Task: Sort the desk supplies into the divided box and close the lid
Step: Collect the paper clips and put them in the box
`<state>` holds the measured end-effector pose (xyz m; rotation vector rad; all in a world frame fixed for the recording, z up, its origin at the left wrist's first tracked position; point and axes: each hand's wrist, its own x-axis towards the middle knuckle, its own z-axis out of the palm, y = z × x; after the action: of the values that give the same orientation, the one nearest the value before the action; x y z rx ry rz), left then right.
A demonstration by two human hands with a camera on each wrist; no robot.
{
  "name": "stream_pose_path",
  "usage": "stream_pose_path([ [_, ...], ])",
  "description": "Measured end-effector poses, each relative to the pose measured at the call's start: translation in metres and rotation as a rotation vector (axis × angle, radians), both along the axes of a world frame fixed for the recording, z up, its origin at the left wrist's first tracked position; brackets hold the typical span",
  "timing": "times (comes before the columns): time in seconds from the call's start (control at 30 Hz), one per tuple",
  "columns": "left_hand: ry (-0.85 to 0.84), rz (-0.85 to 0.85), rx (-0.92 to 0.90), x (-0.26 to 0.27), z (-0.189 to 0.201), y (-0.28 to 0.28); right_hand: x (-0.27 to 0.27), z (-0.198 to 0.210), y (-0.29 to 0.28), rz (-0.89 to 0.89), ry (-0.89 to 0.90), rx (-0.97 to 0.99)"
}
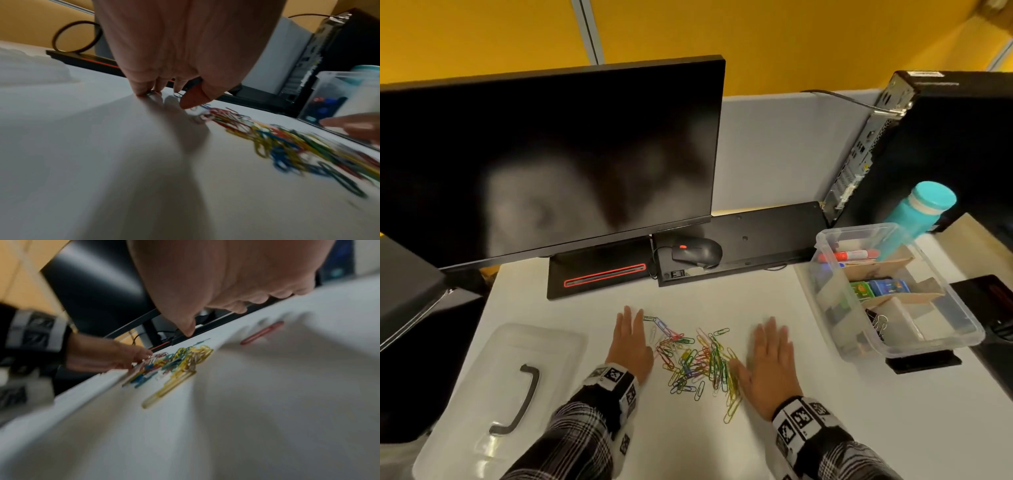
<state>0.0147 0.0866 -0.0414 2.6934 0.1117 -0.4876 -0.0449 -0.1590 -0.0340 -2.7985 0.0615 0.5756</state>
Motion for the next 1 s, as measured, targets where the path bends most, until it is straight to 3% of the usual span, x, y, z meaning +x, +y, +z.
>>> stream_pose_path([
  [0.07, -0.031, -0.058, -0.037, -0.015, -0.001, -0.01, -0.006, -0.002, 0.008, -0.044, 0.083, 0.021],
  [0.2, -0.026, -0.214, -0.082, -0.044, -0.003, -0.025, -0.029, -0.008, 0.036, 0.19, 0.138, 0.079],
  [0.33, -0.022, -0.227, -0.124, -0.054, -0.002, -0.016, -0.02, 0.005, 0.033, 0.243, 0.072, 0.232],
  [0.43, -0.088, -0.192, -0.088, -0.046, 0.004, -0.011, -0.005, 0.017, 0.015, 0.19, -0.029, 0.168],
  [0.5, -0.118, -0.165, -0.047, -0.029, 0.006, -0.014, 0.001, 0.017, 0.009, 0.178, 0.032, 0.078],
  [0.6, -0.056, -0.181, -0.031, -0.001, 0.005, -0.021, 0.001, 0.012, 0.016, 0.329, 0.18, 0.056],
  [0.67, 0.018, -0.227, -0.019, 0.008, 0.001, -0.025, 0.001, 0.021, 0.018, 0.381, 0.177, 0.086],
  [0.8, 0.052, -0.262, 0.062, -0.004, -0.002, -0.034, 0.004, 0.063, -0.023, 0.22, -0.169, 0.125],
  [0.9, 0.018, -0.26, 0.127, -0.026, 0.006, -0.042, 0.002, 0.078, -0.083, 0.119, -0.461, -0.023],
  [1.0, -0.038, -0.286, 0.191, -0.034, 0.023, -0.061, -0.005, 0.076, -0.138, 0.035, -0.487, -0.204],
])
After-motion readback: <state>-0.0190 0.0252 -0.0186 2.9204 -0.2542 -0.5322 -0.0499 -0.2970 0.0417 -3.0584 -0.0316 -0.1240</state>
